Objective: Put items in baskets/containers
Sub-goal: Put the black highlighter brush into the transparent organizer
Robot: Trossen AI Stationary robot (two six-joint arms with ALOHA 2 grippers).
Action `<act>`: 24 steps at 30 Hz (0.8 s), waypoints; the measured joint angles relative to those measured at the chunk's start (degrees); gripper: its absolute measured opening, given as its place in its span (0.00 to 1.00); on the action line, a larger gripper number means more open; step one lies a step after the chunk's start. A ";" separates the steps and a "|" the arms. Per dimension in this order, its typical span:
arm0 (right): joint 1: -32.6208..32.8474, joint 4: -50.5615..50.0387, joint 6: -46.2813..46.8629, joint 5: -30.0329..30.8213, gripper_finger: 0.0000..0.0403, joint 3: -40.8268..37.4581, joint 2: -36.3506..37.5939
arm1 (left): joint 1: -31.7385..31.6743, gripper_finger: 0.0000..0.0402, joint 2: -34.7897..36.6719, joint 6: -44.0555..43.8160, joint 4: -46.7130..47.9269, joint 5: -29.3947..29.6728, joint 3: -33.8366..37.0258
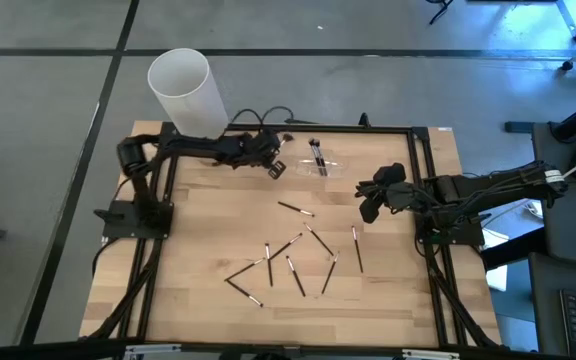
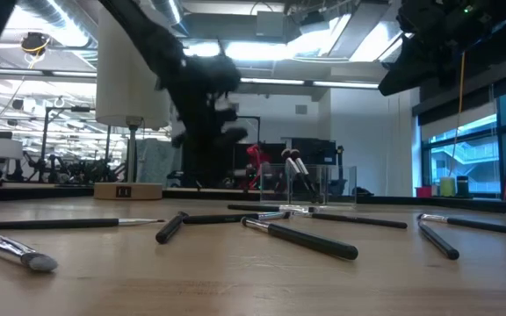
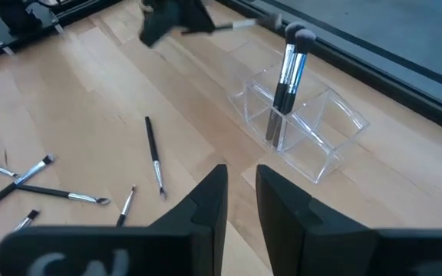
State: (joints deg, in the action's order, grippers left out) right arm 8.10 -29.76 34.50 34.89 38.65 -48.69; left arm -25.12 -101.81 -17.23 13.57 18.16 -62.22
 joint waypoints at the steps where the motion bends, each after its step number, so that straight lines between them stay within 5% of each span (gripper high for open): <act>1: 0.00 0.00 0.00 0.00 0.17 0.00 0.00 | 0.38 0.07 1.42 0.00 0.65 0.38 0.00; 9: 0.00 8.80 3.83 2.89 0.17 -3.88 -0.33 | 6.82 0.07 11.83 -0.14 -0.88 3.00 -0.02; 13: -0.92 31.51 -1.52 2.38 0.17 -11.06 -0.31 | 12.07 0.08 13.84 0.46 -5.26 5.12 -0.10; 19: -4.62 68.36 -8.02 -11.01 0.22 -21.66 -0.51 | 19.29 0.08 12.66 1.07 -14.14 8.71 -0.13; 24: -7.11 75.74 -8.09 -9.11 0.31 -27.22 -0.68 | 22.96 0.08 10.79 1.95 -21.23 9.15 -0.14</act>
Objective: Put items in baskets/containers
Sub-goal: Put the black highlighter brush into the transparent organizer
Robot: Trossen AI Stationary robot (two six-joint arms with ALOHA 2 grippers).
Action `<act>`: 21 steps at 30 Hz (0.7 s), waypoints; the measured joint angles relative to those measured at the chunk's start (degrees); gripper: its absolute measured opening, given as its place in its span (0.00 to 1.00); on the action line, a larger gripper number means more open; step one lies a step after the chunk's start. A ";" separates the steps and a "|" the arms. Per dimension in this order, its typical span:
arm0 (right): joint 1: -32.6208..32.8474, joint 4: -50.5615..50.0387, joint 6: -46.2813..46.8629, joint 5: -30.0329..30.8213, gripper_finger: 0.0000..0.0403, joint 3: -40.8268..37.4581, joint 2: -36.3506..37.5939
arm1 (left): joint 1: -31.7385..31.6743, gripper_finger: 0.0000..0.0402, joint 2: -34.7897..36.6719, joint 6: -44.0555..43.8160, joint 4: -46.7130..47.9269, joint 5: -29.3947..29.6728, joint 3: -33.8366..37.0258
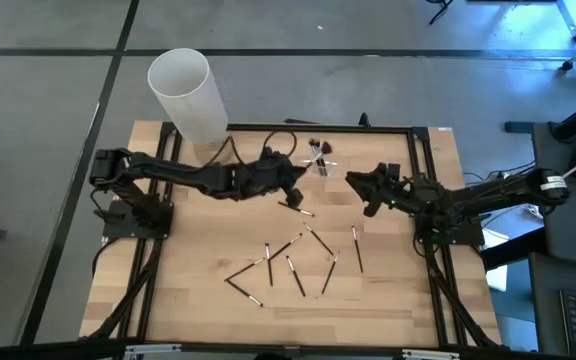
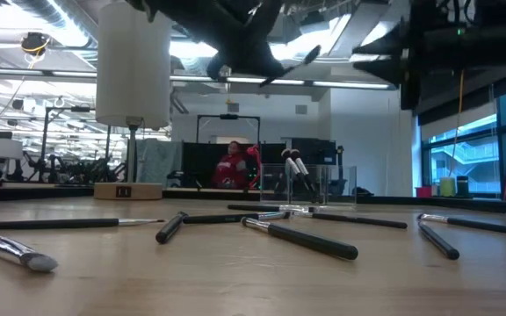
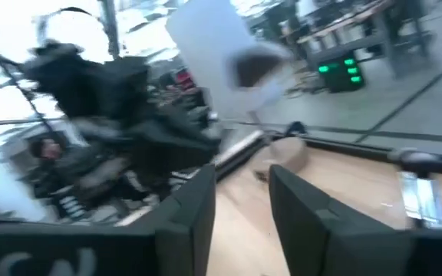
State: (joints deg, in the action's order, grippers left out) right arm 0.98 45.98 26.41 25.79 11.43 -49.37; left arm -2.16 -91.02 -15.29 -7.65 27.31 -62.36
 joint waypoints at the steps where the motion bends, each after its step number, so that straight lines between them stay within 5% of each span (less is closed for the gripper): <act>1: -0.46 0.15 -0.02 0.09 0.32 -0.56 -0.06 | 0.36 0.08 -0.10 0.00 -1.25 0.02 0.03; 10: -1.08 8.07 -2.93 -7.54 0.42 -1.15 -2.68 | 2.93 0.08 -5.81 -0.36 -12.63 -0.41 -0.01; 21: -1.51 14.06 -3.15 -7.39 0.43 -0.84 -9.43 | 3.31 0.08 -11.06 -0.54 -21.34 -3.82 -0.03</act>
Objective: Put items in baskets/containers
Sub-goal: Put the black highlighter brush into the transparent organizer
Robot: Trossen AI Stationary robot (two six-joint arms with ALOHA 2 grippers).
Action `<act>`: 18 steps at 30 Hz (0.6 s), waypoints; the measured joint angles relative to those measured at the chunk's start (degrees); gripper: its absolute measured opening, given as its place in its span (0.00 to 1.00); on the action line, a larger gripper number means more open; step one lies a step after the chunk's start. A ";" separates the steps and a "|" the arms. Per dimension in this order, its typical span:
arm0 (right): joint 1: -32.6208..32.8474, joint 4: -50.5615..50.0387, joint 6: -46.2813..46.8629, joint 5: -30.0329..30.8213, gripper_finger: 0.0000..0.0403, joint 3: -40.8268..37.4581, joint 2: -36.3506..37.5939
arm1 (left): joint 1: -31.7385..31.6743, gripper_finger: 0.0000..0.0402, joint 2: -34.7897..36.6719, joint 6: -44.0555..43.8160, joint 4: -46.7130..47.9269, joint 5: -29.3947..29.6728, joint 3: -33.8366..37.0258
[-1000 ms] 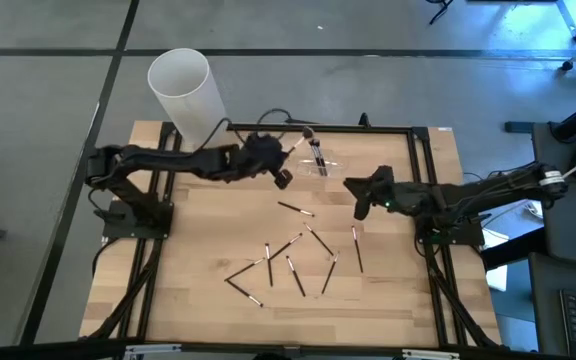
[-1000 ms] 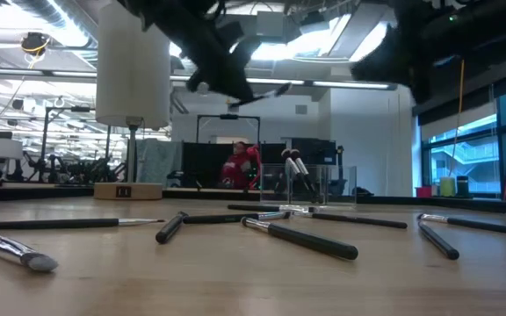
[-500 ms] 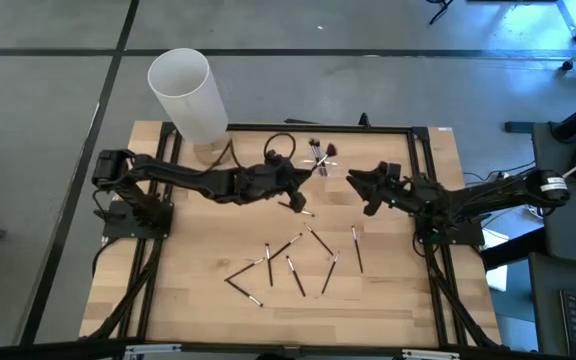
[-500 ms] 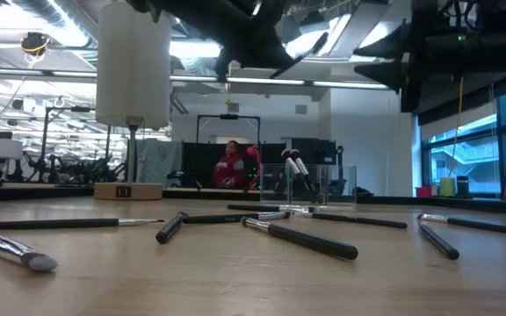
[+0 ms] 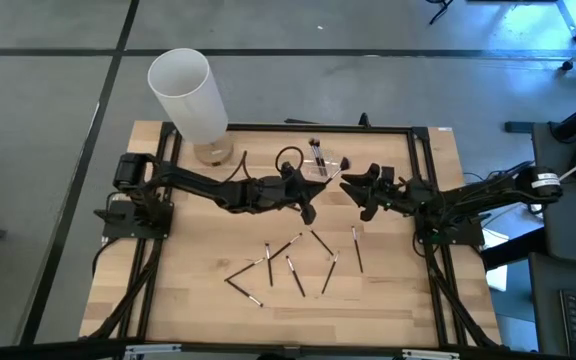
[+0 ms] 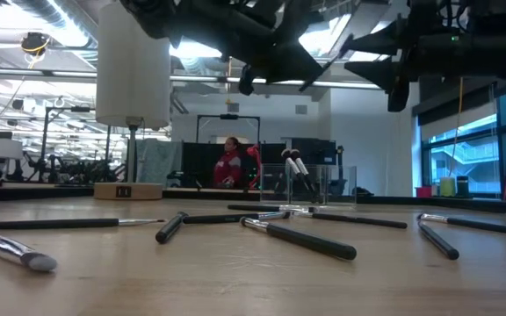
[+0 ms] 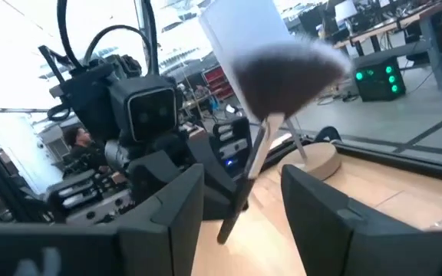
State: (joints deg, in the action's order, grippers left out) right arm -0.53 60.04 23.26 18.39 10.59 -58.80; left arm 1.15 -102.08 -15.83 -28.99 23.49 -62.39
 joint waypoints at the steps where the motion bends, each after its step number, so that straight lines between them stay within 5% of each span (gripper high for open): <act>1: -0.13 0.35 -0.23 0.01 0.43 0.00 -0.39 | 0.00 0.08 -0.02 0.01 0.00 -0.45 0.00; 18: -1.14 7.14 -3.00 -3.52 0.41 0.00 -4.60 | 0.75 0.08 -0.02 1.45 0.00 -3.68 0.00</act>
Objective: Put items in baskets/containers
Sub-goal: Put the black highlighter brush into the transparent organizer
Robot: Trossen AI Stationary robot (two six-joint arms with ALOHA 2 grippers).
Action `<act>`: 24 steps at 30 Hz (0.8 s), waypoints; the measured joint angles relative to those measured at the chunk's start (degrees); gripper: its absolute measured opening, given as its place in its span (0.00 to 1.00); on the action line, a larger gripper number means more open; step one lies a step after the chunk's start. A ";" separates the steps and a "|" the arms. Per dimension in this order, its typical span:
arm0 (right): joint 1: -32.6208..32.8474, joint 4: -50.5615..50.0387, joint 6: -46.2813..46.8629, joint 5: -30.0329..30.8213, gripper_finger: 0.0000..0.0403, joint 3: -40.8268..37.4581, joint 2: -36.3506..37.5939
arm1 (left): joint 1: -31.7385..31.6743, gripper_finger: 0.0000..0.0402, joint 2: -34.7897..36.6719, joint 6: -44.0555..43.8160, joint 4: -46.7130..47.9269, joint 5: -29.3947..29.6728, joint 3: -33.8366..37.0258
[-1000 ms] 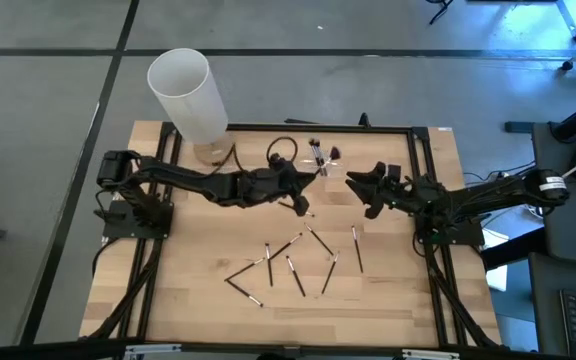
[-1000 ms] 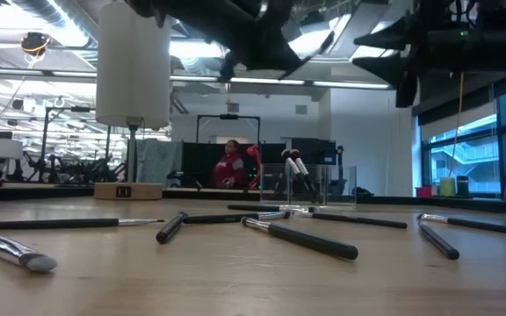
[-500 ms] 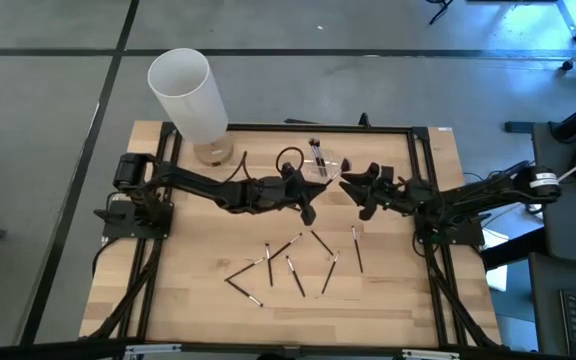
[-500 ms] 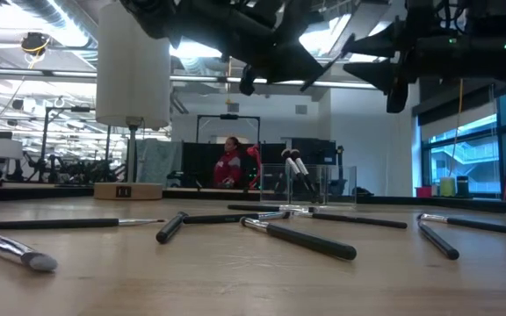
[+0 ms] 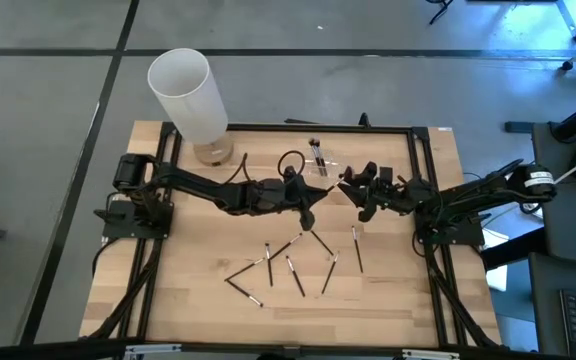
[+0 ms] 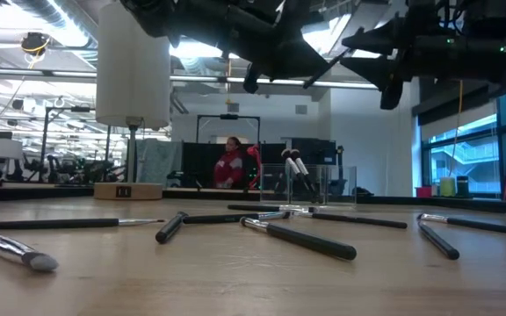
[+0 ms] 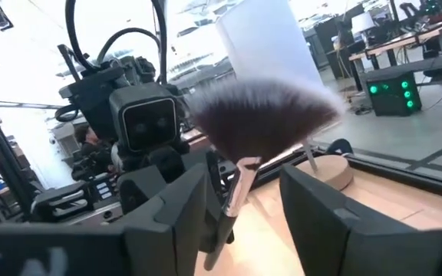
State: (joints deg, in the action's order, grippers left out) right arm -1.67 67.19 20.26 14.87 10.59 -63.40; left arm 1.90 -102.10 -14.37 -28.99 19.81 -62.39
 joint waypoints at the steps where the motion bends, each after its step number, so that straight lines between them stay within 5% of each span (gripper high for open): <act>1: 0.00 0.01 -0.06 0.00 0.38 0.00 0.00 | -0.01 0.08 0.00 0.02 0.00 0.00 0.00; 11: 0.04 0.13 -0.84 -1.55 0.10 0.05 0.00 | -0.06 0.08 -0.02 0.71 0.13 -2.47 0.00; 24: -0.02 -0.18 -2.18 -1.25 0.07 0.07 0.00 | -0.18 0.08 -0.02 1.82 0.63 -1.94 0.00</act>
State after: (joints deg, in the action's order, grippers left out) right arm -1.69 67.01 18.09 13.62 10.66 -63.39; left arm 1.72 -102.13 -12.55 -28.36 17.87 -62.39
